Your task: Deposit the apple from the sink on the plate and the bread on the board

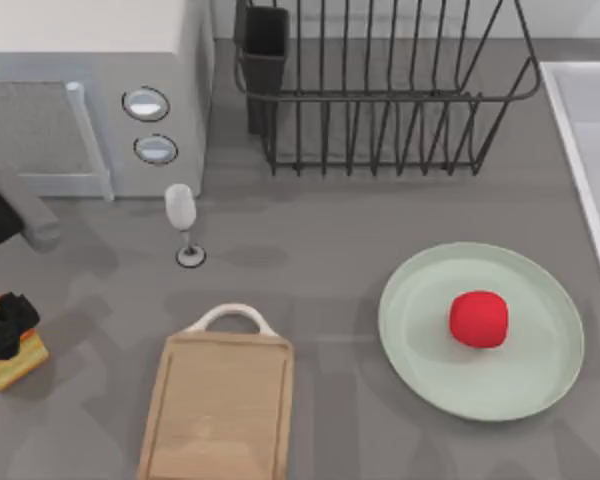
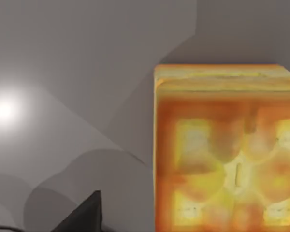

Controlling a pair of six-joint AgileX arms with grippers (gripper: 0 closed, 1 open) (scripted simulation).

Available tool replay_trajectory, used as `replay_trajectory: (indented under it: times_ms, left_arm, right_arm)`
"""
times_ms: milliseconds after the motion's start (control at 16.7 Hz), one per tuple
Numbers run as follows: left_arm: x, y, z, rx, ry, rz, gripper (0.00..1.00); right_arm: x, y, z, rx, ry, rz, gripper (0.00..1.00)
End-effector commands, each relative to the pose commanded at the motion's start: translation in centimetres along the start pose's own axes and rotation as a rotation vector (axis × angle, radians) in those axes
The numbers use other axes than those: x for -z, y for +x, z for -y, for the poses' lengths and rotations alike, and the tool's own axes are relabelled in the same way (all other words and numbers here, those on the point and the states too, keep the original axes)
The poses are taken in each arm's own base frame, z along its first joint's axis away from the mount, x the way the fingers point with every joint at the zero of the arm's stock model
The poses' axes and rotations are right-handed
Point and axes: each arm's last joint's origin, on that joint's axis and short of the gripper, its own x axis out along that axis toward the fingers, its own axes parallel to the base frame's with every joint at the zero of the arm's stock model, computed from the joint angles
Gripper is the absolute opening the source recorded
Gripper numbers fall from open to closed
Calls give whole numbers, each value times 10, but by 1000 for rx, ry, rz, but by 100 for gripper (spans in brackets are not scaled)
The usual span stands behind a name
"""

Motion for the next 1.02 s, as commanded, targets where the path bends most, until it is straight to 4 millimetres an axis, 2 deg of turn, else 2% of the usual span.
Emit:
replay_trajectory:
  times_ms: [300, 420, 780, 1020]
  left_arm:
    - [0, 1, 1, -1, 0, 1, 100]
    - [0, 11, 0, 3, 0, -3, 100]
    - [-1, 64, -1, -4, 0, 3, 100]
    - [0, 70, 0, 0, 0, 0, 100]
  right_arm:
    - [0, 0, 0, 0, 0, 0, 100]
    - [0, 0, 0, 0, 0, 0, 100]
    - [0, 0, 0, 0, 0, 0, 100]
    - [0, 0, 0, 0, 0, 0, 100]
